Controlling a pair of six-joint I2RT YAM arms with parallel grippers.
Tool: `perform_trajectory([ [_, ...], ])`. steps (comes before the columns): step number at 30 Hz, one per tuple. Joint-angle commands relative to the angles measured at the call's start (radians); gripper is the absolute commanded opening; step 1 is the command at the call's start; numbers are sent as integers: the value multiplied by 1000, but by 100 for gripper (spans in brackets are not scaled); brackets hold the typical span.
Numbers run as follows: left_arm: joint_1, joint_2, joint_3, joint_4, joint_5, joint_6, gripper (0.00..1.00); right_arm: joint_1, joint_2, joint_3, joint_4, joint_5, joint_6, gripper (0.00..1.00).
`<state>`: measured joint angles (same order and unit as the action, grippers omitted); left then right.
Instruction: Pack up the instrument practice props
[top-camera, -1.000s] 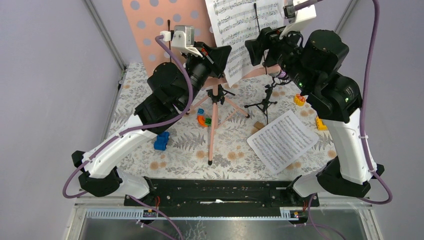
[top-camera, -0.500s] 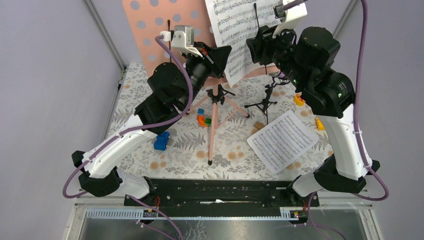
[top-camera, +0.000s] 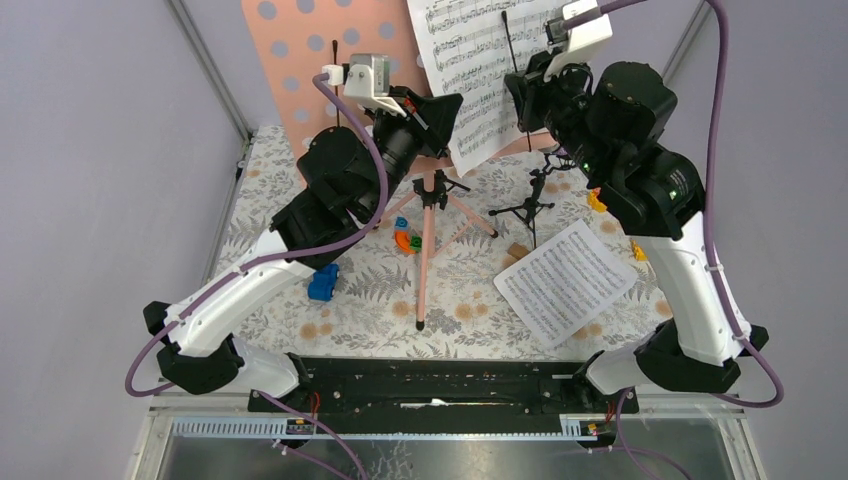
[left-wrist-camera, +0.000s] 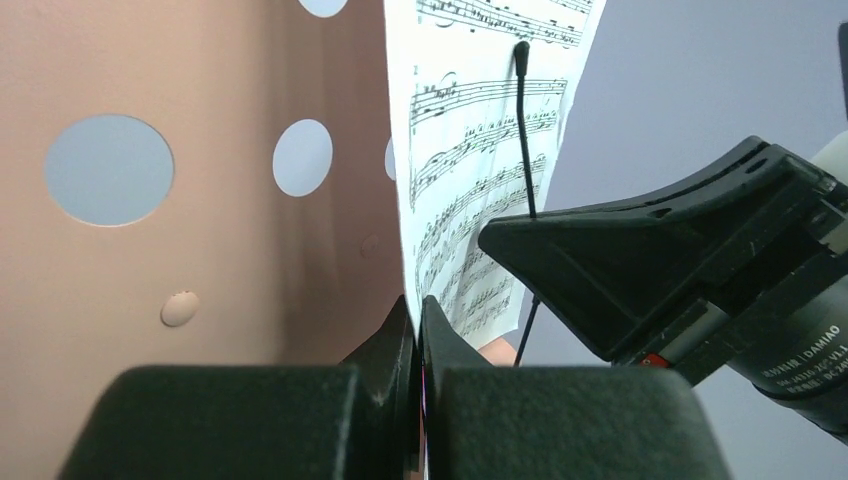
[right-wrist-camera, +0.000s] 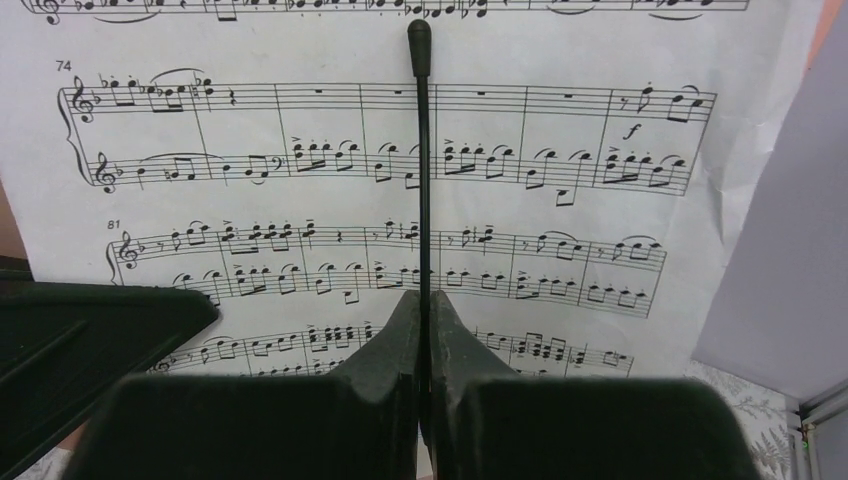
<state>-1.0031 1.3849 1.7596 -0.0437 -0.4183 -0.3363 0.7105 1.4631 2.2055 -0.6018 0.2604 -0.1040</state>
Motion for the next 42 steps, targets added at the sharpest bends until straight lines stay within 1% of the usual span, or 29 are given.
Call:
perform_trajectory([
  [1, -2, -38, -8, 66, -26, 10, 0, -3, -60, -85, 109, -17, -29, 0],
  [7, -2, -64, -27, 84, -64, 19, 0, -2, -116, -196, 210, -2, -25, 0],
  [20, -2, -186, -55, 103, -115, 95, 0, -2, -113, -210, 220, 4, -23, 0],
  [23, -3, -216, -40, 69, -117, 129, 0, -4, -113, -215, 228, 4, -18, 0],
  [24, -2, -225, -29, 50, -118, 140, 0, -3, -114, -216, 227, 2, -16, 2],
  [27, -2, -248, 4, -25, -108, 180, 0, -3, -118, -218, 229, -2, -13, 12],
  [29, -2, -261, 32, -79, -74, 207, 0, -3, -123, -222, 229, -11, -12, 14],
  [32, -2, -274, 86, -186, 13, 250, 0, -3, -145, -242, 228, -53, -8, 22],
  [35, -2, -296, 125, -291, 102, 283, 0, -3, -183, -280, 219, -121, -7, 38],
  [36, -3, -304, 134, -317, 134, 287, 0, -2, -196, -293, 217, -135, -3, 41],
  [38, -2, -317, 145, -360, 192, 296, 0, -2, -227, -322, 215, -156, 8, 46],
  [42, -2, -333, 161, -434, 298, 296, 0, -2, -308, -389, 216, -216, 34, 53],
])
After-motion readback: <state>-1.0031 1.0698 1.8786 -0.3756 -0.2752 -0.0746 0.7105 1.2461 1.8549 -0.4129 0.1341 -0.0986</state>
